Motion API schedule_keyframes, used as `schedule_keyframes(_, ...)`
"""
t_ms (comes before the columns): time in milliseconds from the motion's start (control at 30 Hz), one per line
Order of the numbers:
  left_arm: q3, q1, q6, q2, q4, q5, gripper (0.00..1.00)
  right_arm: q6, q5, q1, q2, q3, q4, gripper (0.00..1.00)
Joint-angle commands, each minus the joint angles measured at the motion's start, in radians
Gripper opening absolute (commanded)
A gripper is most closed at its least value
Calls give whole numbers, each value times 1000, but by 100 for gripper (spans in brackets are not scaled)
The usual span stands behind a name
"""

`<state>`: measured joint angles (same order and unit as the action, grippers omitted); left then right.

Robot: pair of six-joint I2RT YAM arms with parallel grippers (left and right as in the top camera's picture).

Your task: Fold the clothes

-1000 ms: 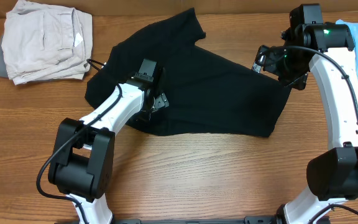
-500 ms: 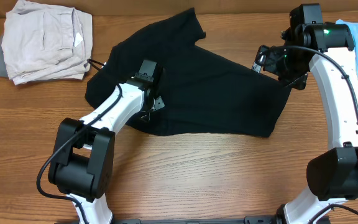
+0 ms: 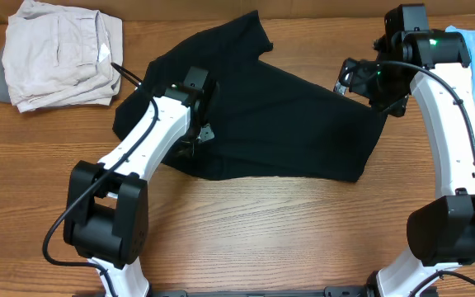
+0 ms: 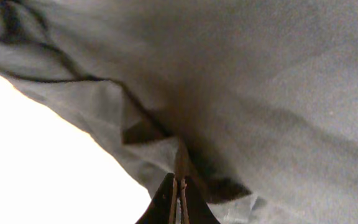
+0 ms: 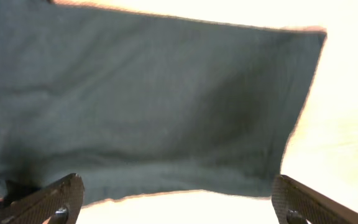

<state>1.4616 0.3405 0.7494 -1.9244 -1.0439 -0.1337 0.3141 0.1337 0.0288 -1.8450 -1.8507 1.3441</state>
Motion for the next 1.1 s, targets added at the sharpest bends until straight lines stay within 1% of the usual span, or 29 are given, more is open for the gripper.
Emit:
schedule_keyframes(0,55,-6,-2,79,-55,-35,4,1,6,5,-1,-1,-47,100)
schedule_keyframes(100,62,-10,-2,122,-100,-35,4,4,51,5,-1,-1,-47,100)
schedule_keyframes(200,62,-20,-2,163,-137,-39,4,-6,52,5,-1,-1,34,100)
schedule_keyframes(333,62,-48,-2,200,-203,-84,4,9,51,5,-1,-1,152,100)
schedule_keyframes(367,62,-72,-1,214,-239,-113,4,9,51,10,0,-1,205,100)
schedule_keyframes(433,62,-101,1,224,-270,-134,4,9,44,19,3,-1,257,100)
schedule_keyframes(533,62,-155,42,242,-330,-179,4,12,-4,52,10,-1,315,100)
schedule_keyframes(600,62,-197,97,259,-377,-244,4,85,-97,83,11,0,350,100)
schedule_keyframes(633,62,-216,124,268,-397,-278,4,100,-119,97,12,10,350,100)
schedule_keyframes(667,62,-264,171,288,-431,-335,4,132,-142,126,19,40,348,100)
schedule_keyframes(700,62,-286,182,296,-441,-346,4,132,-141,142,21,61,345,100)
schedule_keyframes(833,61,-369,183,326,-451,-337,4,132,-140,187,21,174,278,100)
schedule_keyframes(900,61,-403,183,332,-449,-336,4,132,-140,195,21,280,193,100)
schedule_keyframes(1000,61,-412,182,332,-449,-324,4,124,-141,188,21,389,74,100)
schedule_keyframes(1067,61,-411,182,332,-449,-310,4,109,-136,177,21,430,20,100)
